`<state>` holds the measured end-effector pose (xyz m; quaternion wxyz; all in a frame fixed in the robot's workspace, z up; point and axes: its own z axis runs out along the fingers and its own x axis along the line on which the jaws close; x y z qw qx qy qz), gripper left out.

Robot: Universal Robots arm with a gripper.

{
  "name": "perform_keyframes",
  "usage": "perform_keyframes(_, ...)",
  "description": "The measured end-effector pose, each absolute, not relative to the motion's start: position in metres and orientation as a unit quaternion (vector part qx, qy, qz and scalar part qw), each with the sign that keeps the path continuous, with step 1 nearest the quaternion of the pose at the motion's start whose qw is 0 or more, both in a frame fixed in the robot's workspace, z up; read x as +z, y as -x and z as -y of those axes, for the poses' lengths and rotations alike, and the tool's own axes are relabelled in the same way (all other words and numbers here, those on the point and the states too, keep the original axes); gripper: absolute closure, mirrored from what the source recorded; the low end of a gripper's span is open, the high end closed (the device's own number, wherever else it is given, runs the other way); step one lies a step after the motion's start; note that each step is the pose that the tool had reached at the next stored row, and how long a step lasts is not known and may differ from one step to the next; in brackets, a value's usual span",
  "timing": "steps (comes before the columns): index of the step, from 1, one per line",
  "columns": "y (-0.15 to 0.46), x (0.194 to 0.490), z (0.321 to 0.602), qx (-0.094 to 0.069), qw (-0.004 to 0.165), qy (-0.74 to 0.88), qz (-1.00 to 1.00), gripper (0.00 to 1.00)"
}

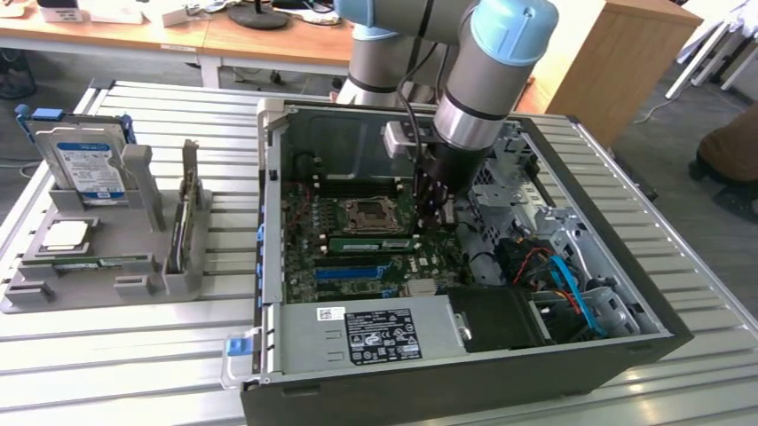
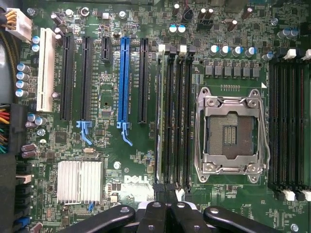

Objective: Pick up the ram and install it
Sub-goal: 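Press down the ram until it locks into place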

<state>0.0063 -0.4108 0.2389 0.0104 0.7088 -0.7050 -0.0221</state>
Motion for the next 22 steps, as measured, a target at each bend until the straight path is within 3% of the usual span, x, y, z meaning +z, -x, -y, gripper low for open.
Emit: perform_keyframes(22,0.035,0.239,0.408,-0.016,0.005,-0.709,0.705,0.89)
